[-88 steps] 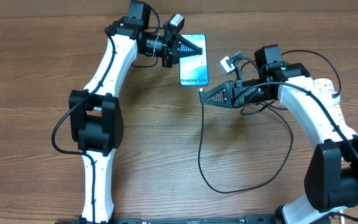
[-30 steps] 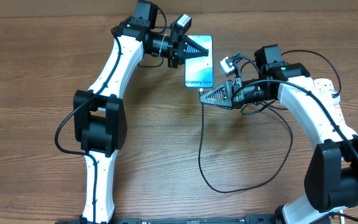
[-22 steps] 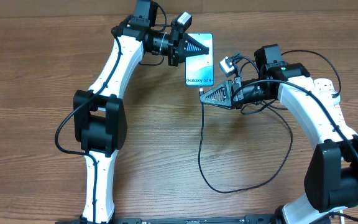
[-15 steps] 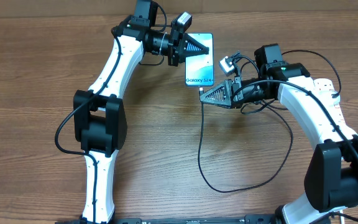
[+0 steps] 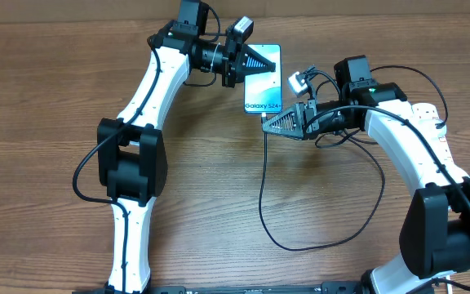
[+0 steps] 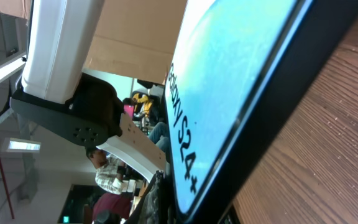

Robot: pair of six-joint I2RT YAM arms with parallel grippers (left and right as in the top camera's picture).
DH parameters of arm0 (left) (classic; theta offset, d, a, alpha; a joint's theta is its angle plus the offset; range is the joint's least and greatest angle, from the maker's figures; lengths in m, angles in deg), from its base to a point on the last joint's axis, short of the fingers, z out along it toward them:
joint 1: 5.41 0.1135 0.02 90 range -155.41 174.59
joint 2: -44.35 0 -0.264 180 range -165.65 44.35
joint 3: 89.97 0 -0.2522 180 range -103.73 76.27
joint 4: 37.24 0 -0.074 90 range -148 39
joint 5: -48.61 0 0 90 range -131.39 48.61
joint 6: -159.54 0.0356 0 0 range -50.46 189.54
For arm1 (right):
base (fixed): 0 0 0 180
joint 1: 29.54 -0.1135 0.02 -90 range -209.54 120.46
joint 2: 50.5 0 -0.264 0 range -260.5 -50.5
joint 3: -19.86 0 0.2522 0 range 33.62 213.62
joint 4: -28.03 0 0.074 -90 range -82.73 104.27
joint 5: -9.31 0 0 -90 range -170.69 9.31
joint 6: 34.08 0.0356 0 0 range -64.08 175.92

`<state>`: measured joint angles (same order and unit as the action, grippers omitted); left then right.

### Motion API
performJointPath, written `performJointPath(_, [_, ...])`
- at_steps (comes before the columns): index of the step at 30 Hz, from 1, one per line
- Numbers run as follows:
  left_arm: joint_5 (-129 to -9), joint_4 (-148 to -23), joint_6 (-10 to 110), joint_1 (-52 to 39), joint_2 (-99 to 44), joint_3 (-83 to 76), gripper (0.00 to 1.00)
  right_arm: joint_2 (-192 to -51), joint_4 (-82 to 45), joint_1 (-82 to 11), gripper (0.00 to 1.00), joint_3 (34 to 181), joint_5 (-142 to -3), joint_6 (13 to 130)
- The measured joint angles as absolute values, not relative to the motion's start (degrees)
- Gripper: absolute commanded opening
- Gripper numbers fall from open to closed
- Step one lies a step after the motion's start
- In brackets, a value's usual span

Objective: Plug charger to phone and switch on socket

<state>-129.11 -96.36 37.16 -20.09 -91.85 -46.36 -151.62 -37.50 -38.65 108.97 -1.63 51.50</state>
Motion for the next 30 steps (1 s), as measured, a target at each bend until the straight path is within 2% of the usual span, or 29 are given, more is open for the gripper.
performJointPath(30, [-129.09, -96.12, 35.39, -20.44, -91.85, -46.36, 0.04, -151.62, -37.32, -38.69, 0.04, 108.97, -1.69, 51.50])
